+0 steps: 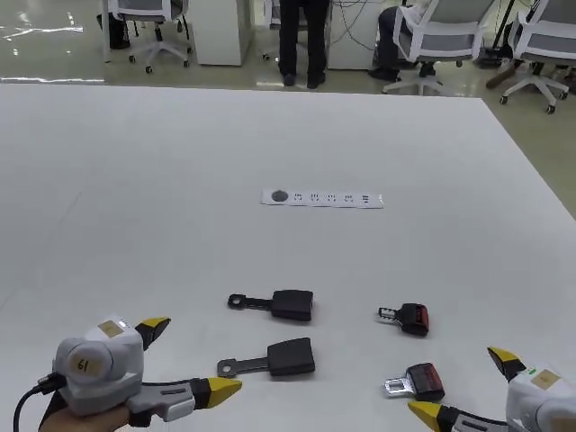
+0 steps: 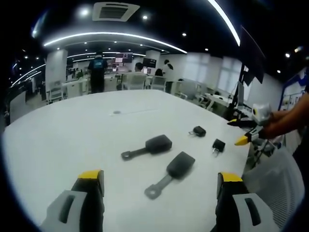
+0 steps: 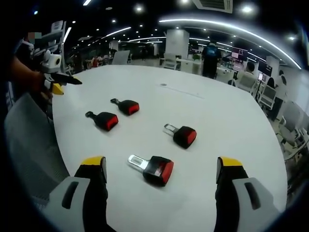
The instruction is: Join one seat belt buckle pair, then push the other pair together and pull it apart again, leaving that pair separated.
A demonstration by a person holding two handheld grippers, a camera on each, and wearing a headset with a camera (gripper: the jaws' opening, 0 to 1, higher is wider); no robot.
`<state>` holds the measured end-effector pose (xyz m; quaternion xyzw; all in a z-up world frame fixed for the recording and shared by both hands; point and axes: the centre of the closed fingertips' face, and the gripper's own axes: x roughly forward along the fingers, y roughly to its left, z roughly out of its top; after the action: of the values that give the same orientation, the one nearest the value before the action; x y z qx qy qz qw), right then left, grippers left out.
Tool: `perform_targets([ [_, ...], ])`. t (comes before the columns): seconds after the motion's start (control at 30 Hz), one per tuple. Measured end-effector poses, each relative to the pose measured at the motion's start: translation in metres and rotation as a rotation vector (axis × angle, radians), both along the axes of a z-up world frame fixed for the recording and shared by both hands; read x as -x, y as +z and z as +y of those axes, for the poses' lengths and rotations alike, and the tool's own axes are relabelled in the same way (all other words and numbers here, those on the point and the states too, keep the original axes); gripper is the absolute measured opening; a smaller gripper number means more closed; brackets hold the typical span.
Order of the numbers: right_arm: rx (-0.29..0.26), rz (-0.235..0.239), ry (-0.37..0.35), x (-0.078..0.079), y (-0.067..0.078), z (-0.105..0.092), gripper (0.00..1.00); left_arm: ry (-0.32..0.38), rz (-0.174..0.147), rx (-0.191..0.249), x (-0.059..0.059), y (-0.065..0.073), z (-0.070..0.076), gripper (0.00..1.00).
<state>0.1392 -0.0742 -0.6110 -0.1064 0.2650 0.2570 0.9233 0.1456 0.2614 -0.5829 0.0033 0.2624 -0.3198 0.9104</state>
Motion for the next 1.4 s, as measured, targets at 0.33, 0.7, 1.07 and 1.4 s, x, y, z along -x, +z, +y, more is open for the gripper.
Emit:
perform_targets([
  [0.33,0.008,0.03,0.053,-0.003,-0.007,0.002,0.93,-0.037,-0.001,-0.001,-0.002,-0.002,-0.012,0.97],
  [0.7,0.034,0.069,0.154,-0.009,-0.018,0.011,0.89,-0.093,0.013,-0.023,-0.01,-0.011,-0.027,0.95],
  [1.07,0.053,0.104,0.279,-0.013,-0.027,0.023,0.86,-0.164,0.024,-0.05,-0.016,-0.023,-0.039,0.91],
  [1.4,0.06,0.159,0.368,-0.013,-0.042,0.026,0.84,-0.239,0.042,-0.073,-0.02,-0.035,-0.055,0.87],
])
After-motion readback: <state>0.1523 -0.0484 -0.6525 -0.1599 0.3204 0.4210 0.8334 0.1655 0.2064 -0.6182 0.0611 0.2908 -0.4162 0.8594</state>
